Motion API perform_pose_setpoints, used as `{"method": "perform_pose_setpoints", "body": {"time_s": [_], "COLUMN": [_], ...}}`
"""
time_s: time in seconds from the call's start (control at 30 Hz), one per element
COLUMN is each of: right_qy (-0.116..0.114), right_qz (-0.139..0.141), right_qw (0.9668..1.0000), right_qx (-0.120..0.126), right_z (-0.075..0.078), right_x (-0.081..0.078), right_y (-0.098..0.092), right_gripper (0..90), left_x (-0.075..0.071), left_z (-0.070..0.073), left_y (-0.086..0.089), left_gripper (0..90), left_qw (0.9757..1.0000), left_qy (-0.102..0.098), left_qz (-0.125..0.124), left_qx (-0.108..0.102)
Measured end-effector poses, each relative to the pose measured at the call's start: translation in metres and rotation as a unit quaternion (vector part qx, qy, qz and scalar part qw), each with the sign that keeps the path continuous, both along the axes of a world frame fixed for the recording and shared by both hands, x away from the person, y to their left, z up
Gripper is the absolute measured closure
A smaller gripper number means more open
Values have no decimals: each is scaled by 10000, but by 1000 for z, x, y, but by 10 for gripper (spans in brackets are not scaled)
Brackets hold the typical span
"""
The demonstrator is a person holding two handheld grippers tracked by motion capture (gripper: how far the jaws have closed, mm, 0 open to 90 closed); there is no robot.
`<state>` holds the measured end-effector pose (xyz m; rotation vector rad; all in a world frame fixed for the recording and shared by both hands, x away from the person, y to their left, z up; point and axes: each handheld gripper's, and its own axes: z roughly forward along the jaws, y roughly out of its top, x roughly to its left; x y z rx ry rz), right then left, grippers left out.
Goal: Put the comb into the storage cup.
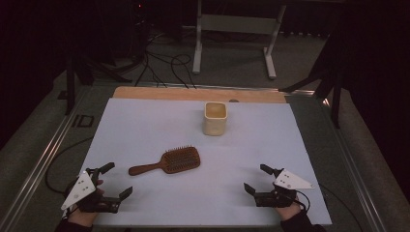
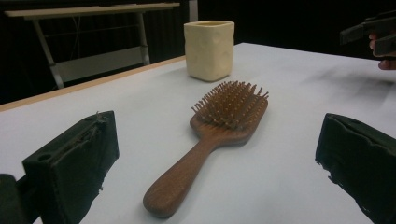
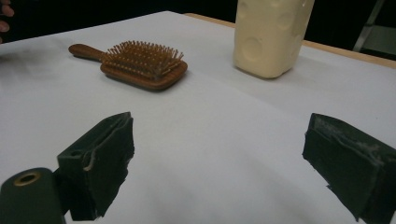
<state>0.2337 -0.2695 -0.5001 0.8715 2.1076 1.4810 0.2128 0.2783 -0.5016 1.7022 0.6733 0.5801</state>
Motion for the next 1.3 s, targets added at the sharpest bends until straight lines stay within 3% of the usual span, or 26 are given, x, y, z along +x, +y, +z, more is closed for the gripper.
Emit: {"method": "perform_pose_setpoints", "body": {"time_s": [0.77, 0.93, 1.1, 1.17, 1.3], "right_qy": [22, -75, -82, -94, -92], "right_qz": [80, 30, 0, -6, -2], "right_qw": [9999, 9999, 9999, 9999, 9999], "right_qx": [-91, -95, -76, -54, -46], "right_z": [0, 2, 3, 4, 4], "right_x": [1, 0, -1, -2, -2], "right_y": [3, 3, 4, 4, 4], "right_gripper": [86, 86, 86, 86, 86], "left_x": [-1, -4, -3, 0, 4], "left_z": [3, 12, 16, 26, 41], "left_y": [-1, -3, 1, 4, 5], "left_gripper": [2, 2, 2, 2, 2], "left_qw": [9999, 9997, 9999, 9999, 9997], "left_qy": [-20, -85, 25, 13, -30], "left_qz": [-69, -111, -80, -80, -146], "left_qx": [98, 182, 120, 68, 192]}}
